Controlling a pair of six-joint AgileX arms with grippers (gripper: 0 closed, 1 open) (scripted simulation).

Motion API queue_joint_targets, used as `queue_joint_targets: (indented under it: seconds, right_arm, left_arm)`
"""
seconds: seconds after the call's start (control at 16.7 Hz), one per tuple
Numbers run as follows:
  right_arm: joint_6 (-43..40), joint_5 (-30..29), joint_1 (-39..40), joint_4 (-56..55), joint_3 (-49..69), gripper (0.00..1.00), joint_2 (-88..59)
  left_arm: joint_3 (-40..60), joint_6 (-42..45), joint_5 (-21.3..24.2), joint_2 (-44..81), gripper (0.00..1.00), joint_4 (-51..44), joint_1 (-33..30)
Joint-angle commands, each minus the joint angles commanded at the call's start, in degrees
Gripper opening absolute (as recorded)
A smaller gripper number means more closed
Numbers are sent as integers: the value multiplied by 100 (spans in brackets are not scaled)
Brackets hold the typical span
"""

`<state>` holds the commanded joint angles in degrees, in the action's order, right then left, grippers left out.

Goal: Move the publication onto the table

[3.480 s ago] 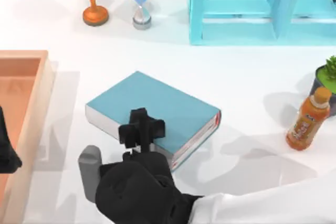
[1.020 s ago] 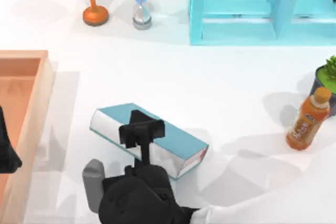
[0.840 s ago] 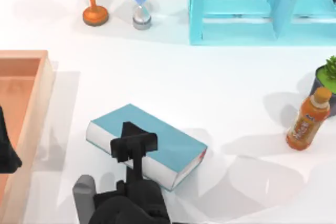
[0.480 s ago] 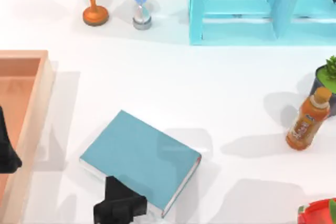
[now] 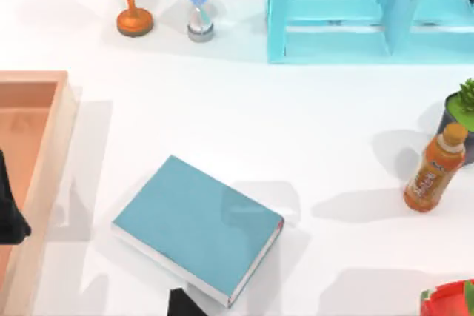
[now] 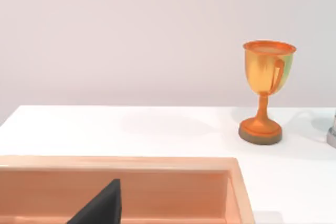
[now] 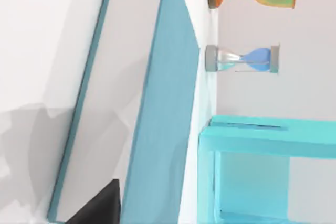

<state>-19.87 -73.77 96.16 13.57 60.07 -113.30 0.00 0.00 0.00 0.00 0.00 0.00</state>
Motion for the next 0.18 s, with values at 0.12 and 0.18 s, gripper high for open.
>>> queue_joint_targets:
  seconds: [0.12,0.18]
  right_arm:
    - [34,15,-25,130,-23,100,28]
    - [34,15,-25,130,-23,100,28]
  left_arm:
    - [0,0,0,0,100,0,0]
    - [0,0,0,0,100,0,0]
